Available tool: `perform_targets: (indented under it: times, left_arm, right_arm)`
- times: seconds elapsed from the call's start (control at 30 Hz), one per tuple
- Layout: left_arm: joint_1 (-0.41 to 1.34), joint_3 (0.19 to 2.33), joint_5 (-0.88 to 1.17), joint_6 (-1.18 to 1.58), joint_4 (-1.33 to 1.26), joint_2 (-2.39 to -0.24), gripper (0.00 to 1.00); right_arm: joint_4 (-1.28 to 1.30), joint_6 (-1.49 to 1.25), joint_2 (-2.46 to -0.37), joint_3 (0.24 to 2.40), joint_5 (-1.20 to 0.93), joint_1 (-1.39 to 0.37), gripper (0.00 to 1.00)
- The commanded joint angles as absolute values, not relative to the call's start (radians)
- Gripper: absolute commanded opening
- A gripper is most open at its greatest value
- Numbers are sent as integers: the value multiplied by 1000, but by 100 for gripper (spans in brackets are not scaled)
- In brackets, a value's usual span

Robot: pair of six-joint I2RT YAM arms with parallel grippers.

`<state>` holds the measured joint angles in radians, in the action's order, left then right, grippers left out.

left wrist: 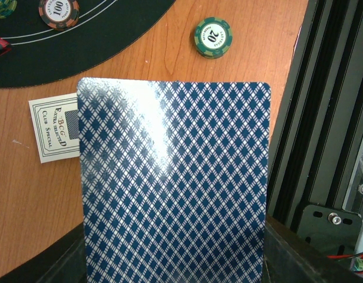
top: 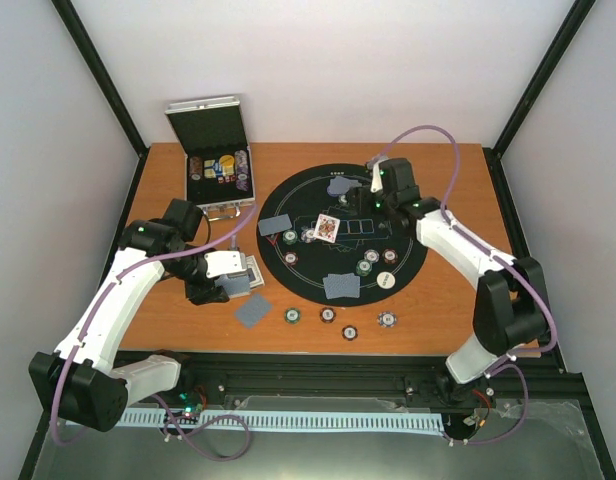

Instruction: Distribute texas hold em gaming equipment

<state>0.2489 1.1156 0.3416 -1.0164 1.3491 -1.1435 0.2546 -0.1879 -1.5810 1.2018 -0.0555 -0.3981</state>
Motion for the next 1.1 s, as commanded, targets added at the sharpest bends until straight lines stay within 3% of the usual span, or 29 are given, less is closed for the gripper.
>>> perform_targets:
  times: [0.0, 0.2, 0.57, 0.8, 1.07]
  left_arm:
    - [249, 1146, 357, -1017, 1338, -1143, 1]
    - [249, 1138, 361, -1015, 1330, -1152, 1]
    - [248, 1137, 364, -1006, 1325, -1159, 1]
    - [248, 1132, 351, -1012, 1322, -1153, 1]
    - [249, 1131, 347, -1019, 1324, -1155, 1]
  right_arm:
    - [293, -390, -1666, 1159, -257, -418, 76]
    - [189, -490, -1736, 1052, -313, -481, 52]
    - [189, -527, -1893, 1129, -286, -537, 44]
    - [209, -545, -1977, 1212, -262, -537, 27]
    - [289, -517, -1984, 1257, -116, -537, 20]
